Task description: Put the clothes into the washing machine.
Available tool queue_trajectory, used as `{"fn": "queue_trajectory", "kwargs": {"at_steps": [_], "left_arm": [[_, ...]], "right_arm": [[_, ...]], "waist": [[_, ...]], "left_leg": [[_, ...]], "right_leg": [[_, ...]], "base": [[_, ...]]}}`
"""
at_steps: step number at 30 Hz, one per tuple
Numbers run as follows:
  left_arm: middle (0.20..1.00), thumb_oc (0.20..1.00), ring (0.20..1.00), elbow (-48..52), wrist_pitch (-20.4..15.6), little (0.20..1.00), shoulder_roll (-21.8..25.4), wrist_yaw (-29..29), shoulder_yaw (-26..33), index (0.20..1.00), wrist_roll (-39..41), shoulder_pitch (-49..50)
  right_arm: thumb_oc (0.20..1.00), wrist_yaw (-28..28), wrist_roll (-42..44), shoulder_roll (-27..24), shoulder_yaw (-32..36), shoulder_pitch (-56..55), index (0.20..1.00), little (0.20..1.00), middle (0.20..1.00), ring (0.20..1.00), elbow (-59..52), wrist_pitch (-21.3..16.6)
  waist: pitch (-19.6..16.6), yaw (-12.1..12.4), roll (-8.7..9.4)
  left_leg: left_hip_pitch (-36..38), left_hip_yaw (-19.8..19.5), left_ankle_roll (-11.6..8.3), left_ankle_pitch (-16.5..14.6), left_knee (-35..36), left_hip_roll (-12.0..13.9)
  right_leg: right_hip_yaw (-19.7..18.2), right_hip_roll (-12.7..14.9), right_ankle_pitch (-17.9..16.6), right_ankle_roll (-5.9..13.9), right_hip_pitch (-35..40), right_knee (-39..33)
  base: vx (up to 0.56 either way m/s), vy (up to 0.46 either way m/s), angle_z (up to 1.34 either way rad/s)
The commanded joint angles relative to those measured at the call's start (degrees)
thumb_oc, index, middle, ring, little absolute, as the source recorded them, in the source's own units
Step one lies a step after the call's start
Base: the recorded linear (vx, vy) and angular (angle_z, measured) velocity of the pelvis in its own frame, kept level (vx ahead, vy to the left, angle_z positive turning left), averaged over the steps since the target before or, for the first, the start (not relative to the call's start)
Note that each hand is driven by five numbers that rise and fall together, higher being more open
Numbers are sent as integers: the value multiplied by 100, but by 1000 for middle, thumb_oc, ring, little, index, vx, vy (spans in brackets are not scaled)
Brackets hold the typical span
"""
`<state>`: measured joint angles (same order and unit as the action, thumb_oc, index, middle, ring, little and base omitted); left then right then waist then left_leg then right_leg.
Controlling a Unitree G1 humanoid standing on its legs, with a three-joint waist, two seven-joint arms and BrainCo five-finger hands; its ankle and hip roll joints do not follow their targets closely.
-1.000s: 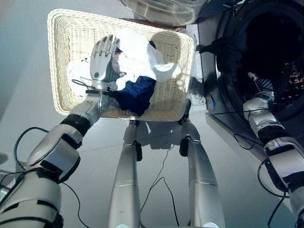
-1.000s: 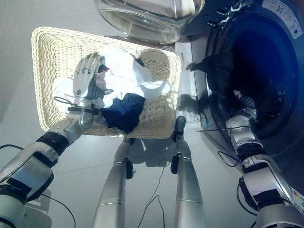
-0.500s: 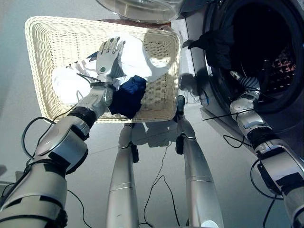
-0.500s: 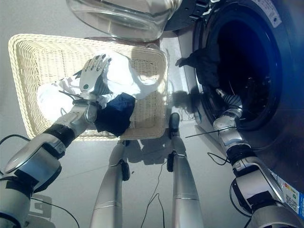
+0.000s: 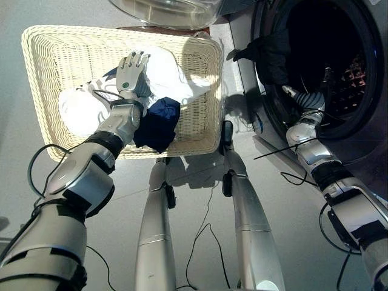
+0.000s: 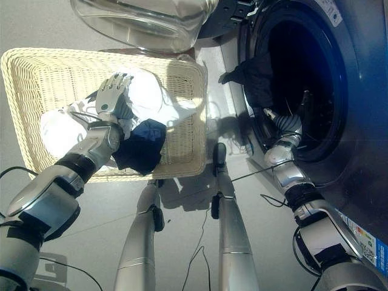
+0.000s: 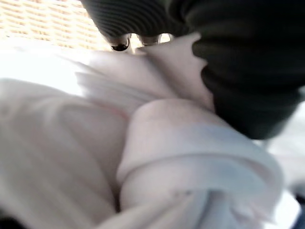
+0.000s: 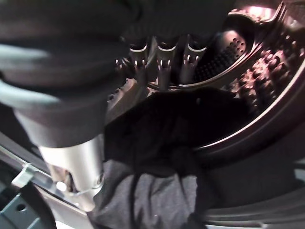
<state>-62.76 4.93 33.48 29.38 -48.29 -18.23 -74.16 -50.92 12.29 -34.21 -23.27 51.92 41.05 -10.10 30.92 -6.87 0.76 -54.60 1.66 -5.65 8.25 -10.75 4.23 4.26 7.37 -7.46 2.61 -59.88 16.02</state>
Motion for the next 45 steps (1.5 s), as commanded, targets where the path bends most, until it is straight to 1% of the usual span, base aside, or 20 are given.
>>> {"fn": "queue_trajectory", "kwargs": {"at_steps": [1, 8, 15, 17, 18, 19, 20, 21, 22, 24, 26, 27, 28, 30, 32, 33, 36, 40, 44, 45], "left_arm": [[200, 200, 200, -1031, 548, 200, -51, -912, 303, 200, 427, 343], [200, 200, 200, -994, 392, 200, -40, -967, 505, 200, 715, 482], [200, 200, 200, -821, -62, 200, -33, -755, 945, 200, 1233, 743], [200, 200, 200, -671, -444, 200, -40, -473, 1150, 200, 1661, 846], [200, 200, 200, -661, -488, 200, -40, -439, 1168, 200, 1693, 856], [200, 200, 200, -535, -812, 200, -35, -245, 1328, 200, 2061, 897], [200, 200, 200, -464, -948, 200, -40, -178, 1422, 200, 2190, 915], [200, 200, 200, -375, -1191, 200, -29, -70, 1549, 200, 2335, 943], [200, 200, 200, -115, -1657, 200, -13, 212, 1794, 200, 2632, 1036], [200, 200, 200, 202, -2018, 200, -2, 540, 1986, 200, 2705, 1172], [200, 200, 200, 994, -2592, 200, -68, 1049, 2414, 200, 2906, 1571], [200, 200, 200, 994, -2592, 200, -68, 1049, 2414, 200, 2906, 1571], [200, 200, 200, 1082, -2770, 200, -77, 1133, 2460, 200, 2973, 1633], [200, 200, 200, 1985, -3380, 200, -274, 1574, 2853, 200, 2920, 2168], [200, 200, 200, 2266, -3636, 200, -362, 1588, 3023, 200, 2924, 2356], [200, 200, 200, 2704, -4035, 200, -513, 1630, 3316, 200, 2789, 2636], [200, 200, 200, 3368, -4601, 200, -748, 1537, 3651, 200, 2628, 2942], [200, 200, 200, 4247, -4969, 200, -957, 1112, 3882, 200, 2731, 3212], [200, 200, 200, 5002, -5085, 200, -1115, 608, 3928, 200, 2954, 3405], [200, 200, 200, 5294, -5098, 200, -1198, 294, 3937, 200, 3084, 3453]], "right_arm": [[1000, -199, -248, 44, -10, -84, 1000, 1000, 1000, 1000, -370, -221], [1000, -184, -365, 77, 142, -181, 1000, 1000, 1000, 1000, -694, -266], [1000, -242, -380, 202, 385, -416, 1000, 1000, 1000, 1000, -1014, -299], [1000, -218, -373, 204, 402, -477, 1000, 1000, 1000, 1000, -1116, -227], [1000, -217, -371, 203, 398, -480, 1000, 1000, 1000, 1000, -1120, -225], [1000, -211, -379, 215, 415, -524, 1000, 1000, 1000, 1000, -1152, -241], [1000, -202, -382, 227, 430, -553, 1000, 1000, 1000, 1000, -1172, -257], [1000, -166, -352, 232, 464, -588, 1000, 1000, 1000, 1000, -1229, -270], [1000, -123, -293, 253, 546, -694, 1000, 1000, 1000, 1000, -1350, -343], [1000, -86, -286, 301, 649, -865, 1000, 1000, 1000, 1000, -1539, -404], [1000, -83, -353, 431, 869, -1229, 1000, 1000, 1000, 1000, -1960, -472], [1000, -83, -353, 431, 869, -1229, 1000, 1000, 1000, 1000, -1960, -472], [1000, -76, -331, 447, 896, -1274, 1000, 1000, 1000, 1000, -2016, -496], [1000, 12, -389, 639, 1171, -1662, 1000, 1000, 1000, 1000, -2471, -616], [1000, 75, -383, 705, 1277, -1777, 1000, 1000, 1000, 1000, -2646, -636], [1000, 154, -422, 868, 1407, -1958, 1000, 1000, 1000, 1000, -2913, -641], [1000, 342, -416, 1057, 1613, -2161, 1000, 1000, 1000, 1000, -3231, -644], [1000, 663, -220, 1187, 1793, -2324, 1000, 1000, 1000, 1000, -3486, -637], [1000, 1210, -49, 1318, 1811, -2410, 1000, 1000, 1000, 1000, -3730, -673], [1000, 1521, 27, 1383, 1778, -2434, 1000, 1000, 1000, 1000, -3824, -612]], "waist": [[-113, 40, 125], [-113, 40, 130], [-113, 69, 121], [-113, 85, 124], [-113, 84, 122], [-113, 97, 116], [-113, 102, 112], [-113, 114, 107], [-113, 134, 102], [-113, 160, 95], [-113, 221, 88], [-113, 221, 88], [-113, 229, 85], [-113, 294, 61], [-113, 322, 50], [-113, 357, 28], [-113, 396, -24], [-113, 442, -62], [-113, 481, -80], [-113, 496, -79]], "left_leg": [[-52, 81, 228, -41, -88, -205], [-48, 66, 235, -51, -116, -219], [-36, 35, 250, -71, -151, -226], [-35, 30, 253, -66, -168, -225], [-34, 30, 253, -66, -168, -224], [-33, 25, 253, -62, -170, -225], [-22, 22, 254, -62, -159, -225], [-24, 8, 255, -66, -172, -230], [-20, -11, 254, -77, -179, -227], [-24, -31, 262, -91, -199, -241], [-23, -84, 282, -111, -208, -274], [-23, -84, 282, -111, -208, -274], [-23, -90, 286, -114, -209, -278], [-19, -134, 312, -130, -221, -311], [4, -150, 322, -134, -205, -321], [32, -167, 336, -141, -193, -326], [78, -175, 353, -148, -148, -324], [128, -199, 382, -154, -127, -336], [151, -218, 408, -142, -112, -354], [163, -229, 418, -132, -102, -360]], "right_leg": [[37, -289, -275, 378, 131, -189], [25, -301, -265, 372, 138, -175], [16, -309, -218, 358, 151, -105], [25, -314, -198, 343, 162, -83], [25, -314, -195, 342, 163, -81], [17, -315, -190, 338, 163, -74], [18, -317, -178, 337, 175, -70], [18, -315, -165, 334, 176, -53], [22, -315, -137, 326, 181, -26], [35, -314, -114, 323, 185, -1], [73, -312, -102, 319, 198, 19], [73, -312, -102, 319, 198, 19], [79, -313, -101, 319, 198, 23], [114, -308, -93, 312, 197, 67], [128, -302, -89, 310, 212, 77], [139, -292, -73, 304, 238, 87], [141, -273, -59, 301, 269, 97], [151, -243, -54, 297, 312, 115], [171, -216, -72, 287, 338, 117], [179, -202, -85, 285, 353, 109]], "base": [[0, 0, 0], [0, 0, 0], [0, 0, 0], [0, 0, 0], [0, 0, 0], [0, 0, 0], [0, 0, 0], [0, 0, 0], [0, 0, 0], [-2, -44, 1], [-7, -63, 2], [-5, -38, 1], [-8, -35, 2], [-16, -62, 3], [-9, -32, 9], [-5, -12, 11], [-3, 4, 7], [-1, 1, 1], [0, 0, 0], [0, 0, 0]]}}
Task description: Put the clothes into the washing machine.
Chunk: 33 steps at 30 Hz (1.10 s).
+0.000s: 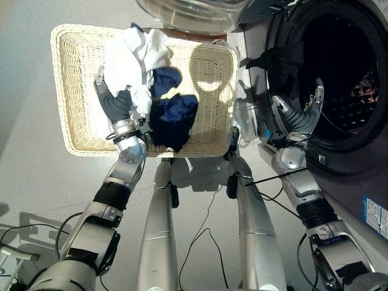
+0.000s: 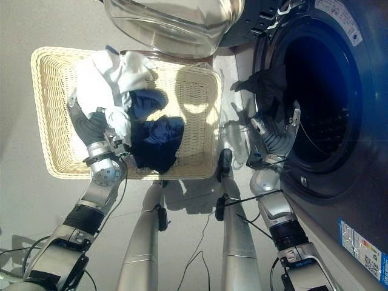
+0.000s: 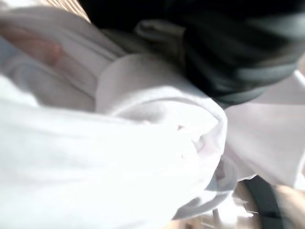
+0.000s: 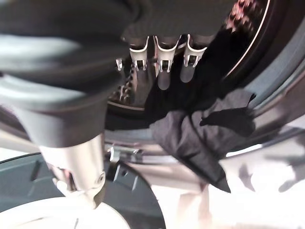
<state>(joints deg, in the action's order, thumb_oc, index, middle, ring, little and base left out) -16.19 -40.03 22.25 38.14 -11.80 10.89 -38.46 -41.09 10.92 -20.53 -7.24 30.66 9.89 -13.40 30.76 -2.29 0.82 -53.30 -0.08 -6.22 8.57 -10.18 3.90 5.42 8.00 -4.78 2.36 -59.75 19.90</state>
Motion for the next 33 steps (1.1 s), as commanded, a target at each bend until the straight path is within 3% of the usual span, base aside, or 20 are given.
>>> {"fn": "queue_trajectory", "kwargs": {"at_steps": [1, 9, 10, 13, 15, 18, 21, 23, 27, 33], "left_arm": [[200, 200, 200, 753, -648, 200, -116, -749, 289, 200, 233, -86], [200, 200, 200, 1716, -675, 200, -360, -2018, 230, 200, 985, 53], [200, 200, 200, 1977, -622, 200, -468, -2514, 215, 200, 1290, 114], [200, 200, 200, 2281, -530, 200, -563, -2989, 153, 200, 1548, 167], [200, 200, 200, 2610, -350, 200, -631, -3587, 24, 200, 1765, 220], [200, 200, 200, 2700, -257, 200, -633, -3743, -87, 200, 1591, 190], [200, 200, 200, 2688, -228, 200, -541, -3311, -157, 200, 822, 92], [200, 200, 200, 2590, -219, 200, -402, -2650, -194, 200, 138, -19], [200, 200, 200, 2458, -90, 200, -225, -1999, -148, 200, -273, -21], [200, 200, 200, 2152, 450, 200, 73, -638, -40, 200, -1477, 281]], "right_arm": [[1000, 703, 220, 28, 158, -319, 1000, 1000, 1000, 1000, -733, -301], [1000, 1495, 625, 182, 0, -374, 1000, 1000, 1000, 1000, -1040, -257], [1000, 1892, 768, 275, -71, -407, 1000, 1000, 1000, 1000, -1159, -185], [1000, 2411, 832, 346, -214, -443, 1000, 1000, 1000, 1000, -1363, -52], [1000, 3150, 1269, 348, -441, -379, 1000, 1000, 1000, 1000, -1623, 250], [1000, 3476, 1385, 334, -604, -291, 1000, 1000, 1000, 1000, -1709, 309], [1000, 3451, 1377, 265, -723, -127, 1000, 1000, 1000, 1000, -1688, 244], [1000, 3274, 1418, 215, -750, -2, 1000, 1000, 1000, 1000, -1629, 161], [1000, 3130, 1407, 125, -705, -8, 1000, 1000, 1000, 1000, -1560, 182], [1000, 2923, 1454, 8, -441, -356, 1000, 1000, 1000, 1000, -1488, -131]], "waist": [[-97, 46, -86], [-97, 105, -96], [-97, 116, -97], [-97, 128, -99], [-97, 165, -101], [-97, 190, -113], [-97, 226, -129], [-97, 240, -148], [-97, 252, -177], [-97, 247, -173]], "left_leg": [[47, -58, 481, -159, -145, -330], [111, -106, 513, -144, -138, -380], [122, -122, 524, -142, -142, -399], [113, -136, 538, -131, -144, -420], [132, -160, 542, -112, -126, -453], [138, -173, 544, -97, -131, -465], [149, -187, 540, -87, -148, -481], [143, -193, 529, -78, -180, -491], [125, -192, 526, -86, -239, -492], [69, -215, 527, -100, -323, -488]], "right_leg": [[68, -258, -359, 309, 354, -288], [117, -198, -386, 296, 431, -307], [129, -185, -391, 294, 448, -316], [150, -163, -408, 291, 449, -333], [187, -141, -427, 288, 488, -377], [215, -121, -433, 285, 497, -373], [240, -111, -425, 277, 522, -366], [244, -111, -418, 270, 527, -355], [234, -107, -383, 265, 516, -300], [228, -102, -380, 264, 465, -238]], "base": [[0, 0, 0], [0, 0, 0], [0, 0, 0], [0, -10, 0], [-1, -38, 1], [0, 0, 0], [0, -5, 2], [1, 12, 8], [6, 23, 7], [1, 3, 1]]}}
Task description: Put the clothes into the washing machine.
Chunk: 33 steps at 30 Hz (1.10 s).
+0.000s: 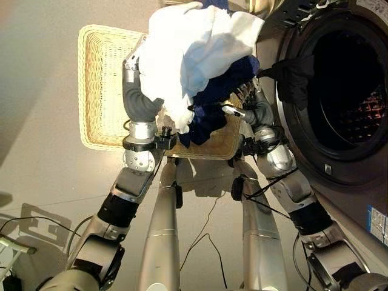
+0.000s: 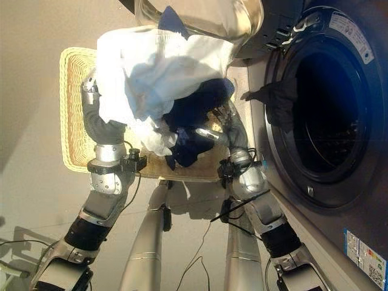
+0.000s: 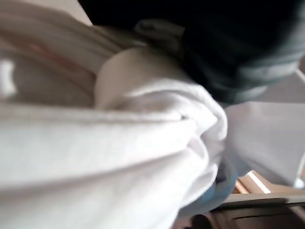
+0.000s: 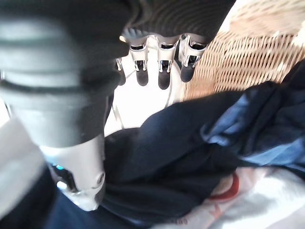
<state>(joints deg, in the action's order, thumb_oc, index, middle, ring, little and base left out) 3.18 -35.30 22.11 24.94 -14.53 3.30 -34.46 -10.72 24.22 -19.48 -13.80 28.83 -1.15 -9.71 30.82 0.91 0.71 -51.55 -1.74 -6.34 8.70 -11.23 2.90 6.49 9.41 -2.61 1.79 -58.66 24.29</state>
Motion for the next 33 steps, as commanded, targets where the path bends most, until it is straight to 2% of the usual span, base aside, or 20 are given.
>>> {"fn": "queue_trajectory", "kwargs": {"at_steps": [1, 6, 11, 13, 21, 27, 29, 30, 31, 32, 33], "left_arm": [[200, 200, 200, 100, 135, 200, 138, 961, 260, 200, -971, -62], [200, 200, 200, -464, 597, 200, 413, 1905, 362, 200, -1169, 204], [200, 200, 200, -816, 775, 200, 531, 2498, 403, 200, -1329, 295], [200, 200, 200, -1060, 1120, 200, 629, 2884, 396, 200, -1551, 311], [200, 200, 200, -1264, 1581, 200, 740, 2911, 309, 200, -1786, 157], [206, 206, 206, -1315, 1671, 206, 753, 2773, 254, 206, -1797, 77], [398, 398, 398, -1320, 1700, 398, 747, 2703, 224, 398, -1796, 75], [730, 730, 730, -1323, 1677, 730, 748, 2671, 217, 730, -1771, 65], [1000, 1000, 1000, -1319, 1677, 1000, 746, 2597, 219, 1000, -1751, 71], [934, 934, 934, -1318, 1676, 934, 746, 2584, 219, 934, -1746, 72], [200, 200, 200, -1284, 1646, 200, 747, 2487, 206, 200, -1789, 87]], "right_arm": [[1000, -182, 120, -107, 257, -211, 1000, 1000, 1000, 1000, -358, -568], [1000, -516, 126, -170, 476, -438, 1000, 1000, 1000, 1000, -313, -828], [1000, -639, 107, -199, 553, -513, 1000, 1000, 1000, 1000, -293, -858], [1000, -797, 157, -236, 604, -558, 1000, 1000, 1000, 1000, -249, -897], [1000, -894, 147, -230, 569, -503, 1000, 1000, 1000, 1000, -300, -816], [1000, -879, 138, -216, 552, -458, 1000, 1000, 1000, 1000, -298, -775], [1000, -854, 133, -204, 544, -442, 1000, 1000, 1000, 1000, -294, -749], [1000, -841, 137, -208, 544, -429, 1000, 1000, 1000, 1000, -299, -731], [1000, -822, 138, -210, 548, -437, 1000, 1000, 1000, 1000, -302, -731], [1000, -820, 137, -209, 548, -438, 1000, 1000, 1000, 1000, -303, -730], [1000, -810, 144, -211, 552, -452, 1000, 1000, 1000, 1000, -321, -741]], "waist": [[-103, -75, -165], [-103, -94, -183], [-103, -110, -196], [-103, -116, -195], [-103, -128, -194], [-103, -130, -197], [-103, -129, -199], [-103, -132, -202], [-103, -132, -202], [-103, -132, -202], [-103, -134, -201]], "left_leg": [[-112, -47, 535, -119, -228, -384], [-117, -12, 511, -105, -217, -327], [-126, 11, 508, -98, -229, -293], [-124, 22, 496, -96, -240, -265], [-154, 47, 486, -59, -214, -235], [-153, 59, 483, -55, -212, -229], [-172, 59, 475, -51, -228, -221], [-175, 65, 475, -52, -225, -221], [-172, 66, 477, -52, -221, -224], [-172, 67, 477, -52, -221, -224], [-186, 68, 478, -51, -225, -228]], "right_leg": [[117, -248, -592, 324, 353, -677], [106, -244, -588, 346, 342, -672], [85, -239, -581, 349, 317, -640], [77, -232, -571, 357, 303, -599], [75, -229, -581, 361, 269, -602], [77, -222, -582, 366, 268, -597], [76, -218, -584, 369, 253, -585], [73, -219, -585, 369, 249, -592], [73, -221, -586, 369, 250, -593], [73, -221, -587, 369, 249, -592], [72, -224, -591, 368, 234, -591]], "base": [[0, 0, 0], [0, 7, 0], [0, 13, 0], [0, 0, 0], [0, 0, 0], [0, 0, 0], [0, 0, 0], [0, 0, 0], [0, 0, 0], [0, 0, 0], [0, 0, 0]]}}
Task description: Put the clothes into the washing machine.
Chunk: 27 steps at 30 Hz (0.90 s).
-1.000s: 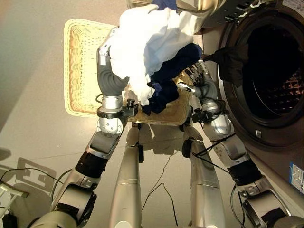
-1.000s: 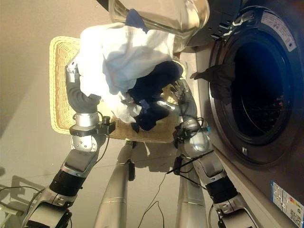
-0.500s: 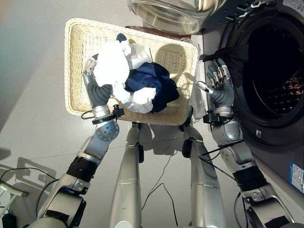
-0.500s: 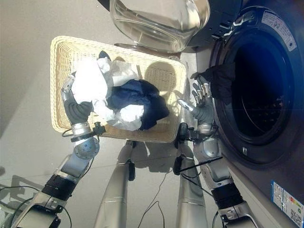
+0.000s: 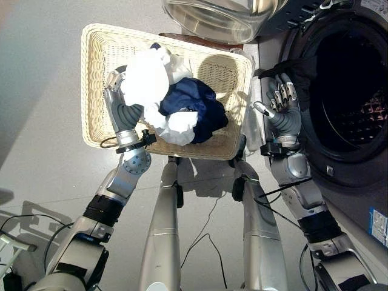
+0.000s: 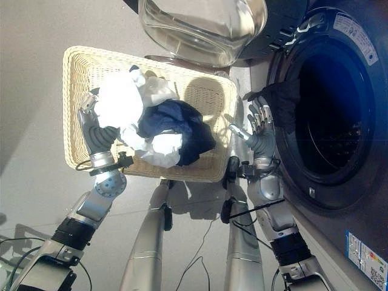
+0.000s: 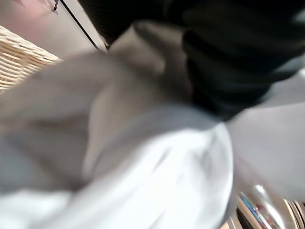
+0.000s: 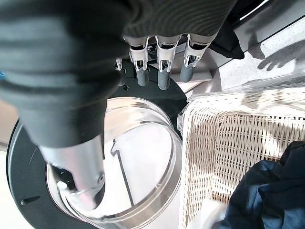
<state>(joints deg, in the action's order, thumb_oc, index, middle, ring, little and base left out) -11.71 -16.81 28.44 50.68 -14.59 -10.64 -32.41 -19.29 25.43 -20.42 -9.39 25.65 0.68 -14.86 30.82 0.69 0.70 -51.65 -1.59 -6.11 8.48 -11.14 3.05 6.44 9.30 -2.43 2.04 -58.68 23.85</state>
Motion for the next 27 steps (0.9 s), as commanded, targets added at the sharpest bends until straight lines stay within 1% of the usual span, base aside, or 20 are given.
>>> {"fn": "queue_trajectory", "kwargs": {"at_steps": [1, 3, 11, 17, 19, 21, 23, 24, 25, 26, 27], "left_arm": [[200, 200, 200, 212, -222, 200, 112, -109, 209, 200, -409, -113], [200, 200, 200, 233, -274, 200, 139, -214, 199, 200, -389, -110], [200, 200, 200, 253, -456, 200, 126, -117, 245, 200, -285, -79], [200, 200, 200, 305, -569, 200, 22, -133, 296, 200, -199, -28], [200, 200, 200, 292, -633, 200, 5, -164, 287, 200, -149, -34], [200, 200, 200, 338, -715, 200, -27, -273, 291, 200, 81, -63], [200, 200, 200, 361, -949, 200, -77, -409, 320, 200, 388, -42], [200, 200, 200, 461, -1331, 200, -180, -645, 375, 200, 785, 10], [200, 200, 200, 476, -1384, 200, -195, -717, 388, 200, 862, 21], [200, 200, 200, 526, -1572, 200, -239, -814, 407, 200, 1041, 39], [200, 200, 200, 633, -2030, 200, -332, -1015, 449, 200, 1347, 76]], "right_arm": [[1000, 50, 23, -118, 115, -134, 1000, 1000, 1000, 1000, -508, -226], [1000, 54, 28, -127, 120, -128, 1000, 1000, 1000, 1000, -500, -225], [1000, 119, 60, -138, 149, -129, 1000, 1000, 1000, 1000, -477, -212], [1000, 153, 23, -91, 135, -119, 1000, 1000, 1000, 1000, -493, -181], [1000, 174, 47, -92, 123, -95, 1000, 1000, 1000, 1000, -490, -167], [1000, 208, 42, -59, 97, -74, 1000, 1000, 1000, 1000, -500, -135], [1000, 326, 130, -55, 94, -57, 1000, 1000, 1000, 1000, -495, -86], [1000, 521, 186, -33, 80, -40, 1000, 1000, 1000, 1000, -501, -11], [1000, 556, 197, -29, 74, -42, 1000, 1000, 1000, 1000, -505, 2], [1000, 623, 220, -14, 55, -36, 1000, 1000, 1000, 1000, -519, 46], [1000, 742, 250, 11, 19, -25, 1000, 1000, 1000, 1000, -546, 108]], "waist": [[-103, -113, -201], [-103, -110, -207], [-103, -116, -210], [-103, -109, -206], [-103, -109, -203], [-103, -111, -199], [-103, -110, -197], [-103, -103, -196], [-103, -104, -195], [-103, -98, -193], [-103, -93, -191]], "left_leg": [[-181, 52, 454, -29, -235, -245], [-174, 58, 453, -28, -226, -246], [-177, 58, 451, -47, -255, -240], [-181, 41, 457, -52, -260, -251], [-175, 41, 459, -48, -254, -252], [-167, 35, 461, -44, -238, -250], [-163, 40, 464, -43, -237, -246], [-160, 34, 471, -50, -234, -246], [-157, 33, 471, -49, -231, -245], [-154, 32, 470, -48, -225, -244], [-142, 33, 471, -46, -209, -242]], "right_leg": [[75, -214, -610, 343, 232, -550], [76, -217, -612, 342, 243, -561], [62, -218, -601, 341, 237, -547], [61, -225, -595, 336, 237, -541], [62, -229, -599, 334, 241, -543], [55, -238, -602, 334, 242, -546], [56, -235, -603, 333, 248, -548], [55, -234, -603, 330, 248, -551], [55, -234, -603, 330, 250, -554], [58, -233, -604, 329, 255, -562], [63, -231, -606, 328, 268, -574]], "base": [[0, 0, 0], [0, 0, 0], [0, 0, 0], [0, 0, 0], [0, 0, 0], [0, 0, 0], [0, 0, 0], [0, 0, 0], [0, 0, 0], [0, 0, 0], [0, 0, 0]]}}
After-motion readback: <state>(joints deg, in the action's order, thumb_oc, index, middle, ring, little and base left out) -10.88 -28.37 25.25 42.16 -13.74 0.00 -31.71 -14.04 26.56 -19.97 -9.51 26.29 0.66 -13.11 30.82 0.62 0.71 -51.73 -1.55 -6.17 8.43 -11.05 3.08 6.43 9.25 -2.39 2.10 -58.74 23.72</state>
